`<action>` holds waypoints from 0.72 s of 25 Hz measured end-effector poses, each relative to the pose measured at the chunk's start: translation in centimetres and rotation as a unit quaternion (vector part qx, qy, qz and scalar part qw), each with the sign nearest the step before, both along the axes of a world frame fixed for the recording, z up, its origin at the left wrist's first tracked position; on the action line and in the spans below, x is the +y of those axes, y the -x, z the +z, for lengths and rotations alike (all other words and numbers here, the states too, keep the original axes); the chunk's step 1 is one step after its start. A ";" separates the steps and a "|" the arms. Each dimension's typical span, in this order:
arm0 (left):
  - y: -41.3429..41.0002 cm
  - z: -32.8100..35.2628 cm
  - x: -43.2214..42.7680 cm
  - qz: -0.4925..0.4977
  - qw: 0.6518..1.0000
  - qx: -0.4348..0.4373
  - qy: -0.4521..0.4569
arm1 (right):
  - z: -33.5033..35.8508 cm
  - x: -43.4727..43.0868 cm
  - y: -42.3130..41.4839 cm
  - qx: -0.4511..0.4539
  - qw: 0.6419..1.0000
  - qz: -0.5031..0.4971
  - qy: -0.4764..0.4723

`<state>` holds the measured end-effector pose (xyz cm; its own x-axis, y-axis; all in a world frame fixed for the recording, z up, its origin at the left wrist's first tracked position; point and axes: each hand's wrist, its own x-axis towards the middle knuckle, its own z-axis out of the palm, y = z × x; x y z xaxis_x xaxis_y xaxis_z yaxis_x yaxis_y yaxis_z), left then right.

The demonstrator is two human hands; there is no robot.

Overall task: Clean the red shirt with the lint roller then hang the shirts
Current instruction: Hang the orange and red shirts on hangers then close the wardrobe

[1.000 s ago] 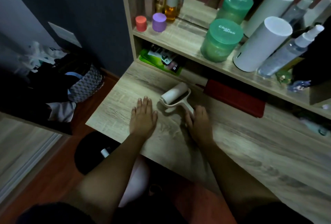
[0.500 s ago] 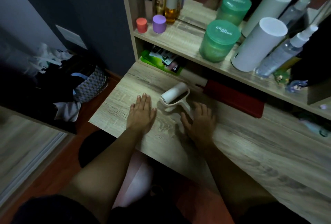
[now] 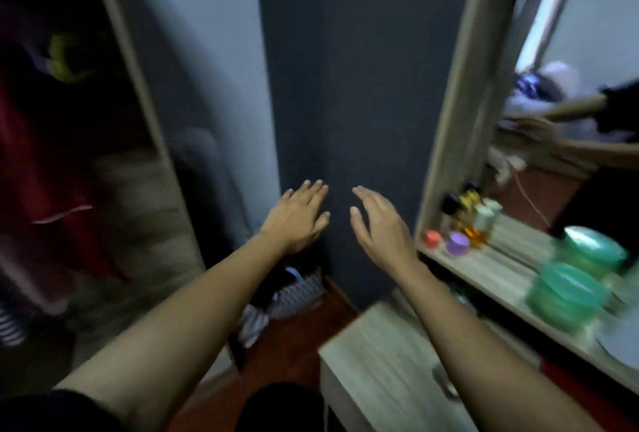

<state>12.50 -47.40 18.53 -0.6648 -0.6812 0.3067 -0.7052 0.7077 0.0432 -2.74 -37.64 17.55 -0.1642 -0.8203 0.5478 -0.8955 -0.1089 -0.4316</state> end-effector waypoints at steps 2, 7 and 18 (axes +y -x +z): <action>-5.7 4.9 -2.4 0.040 0.998 0.027 0.043 | 4.9 -4.0 -4.9 0.038 0.998 0.046 0.018; -20.1 12.0 -6.9 0.113 0.984 0.044 0.134 | 12.5 -12.1 -17.5 0.136 0.982 0.113 0.070; -47.3 22.3 -15.6 0.161 0.941 -0.010 0.296 | 22.0 -25.6 -40.8 0.177 0.954 0.168 0.172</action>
